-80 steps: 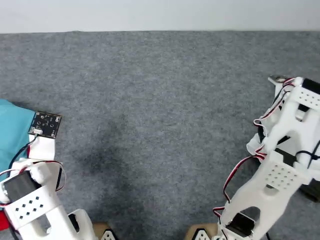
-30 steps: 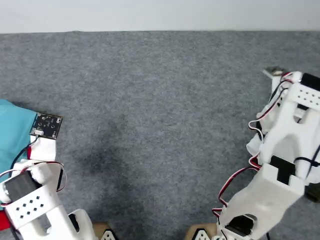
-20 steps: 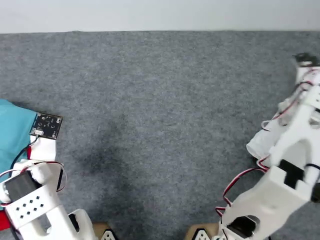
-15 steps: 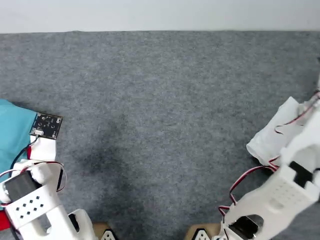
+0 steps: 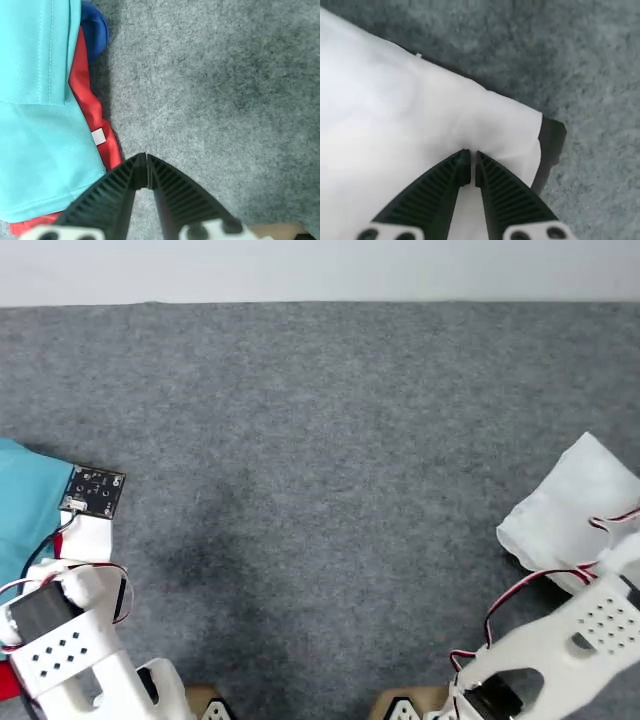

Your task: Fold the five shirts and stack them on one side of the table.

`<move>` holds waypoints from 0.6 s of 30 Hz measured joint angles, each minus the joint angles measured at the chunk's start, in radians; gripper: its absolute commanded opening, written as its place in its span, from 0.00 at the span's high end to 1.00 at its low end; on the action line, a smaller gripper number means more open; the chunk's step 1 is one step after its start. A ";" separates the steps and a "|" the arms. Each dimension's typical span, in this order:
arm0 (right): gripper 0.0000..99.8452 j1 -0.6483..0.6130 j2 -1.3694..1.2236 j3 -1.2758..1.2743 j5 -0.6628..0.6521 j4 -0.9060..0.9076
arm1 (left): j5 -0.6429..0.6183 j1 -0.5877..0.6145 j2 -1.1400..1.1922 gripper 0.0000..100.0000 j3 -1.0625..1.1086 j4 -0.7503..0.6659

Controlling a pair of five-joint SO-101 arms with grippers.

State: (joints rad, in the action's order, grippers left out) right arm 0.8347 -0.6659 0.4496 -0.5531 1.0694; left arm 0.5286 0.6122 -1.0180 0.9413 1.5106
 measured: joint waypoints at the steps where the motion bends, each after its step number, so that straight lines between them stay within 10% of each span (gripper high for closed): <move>1: 0.96 0.000 0.000 0.000 0.000 0.017 | 0.000 0.000 0.000 0.99 0.000 0.000; 18: 0.96 -0.261 0.365 0.000 0.003 0.562 | 0.000 0.000 0.000 0.99 0.000 0.000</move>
State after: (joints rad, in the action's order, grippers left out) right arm 0.5738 -0.3007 0.4496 -0.5501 1.6310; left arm 0.5286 0.6122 -1.0180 0.9413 1.5106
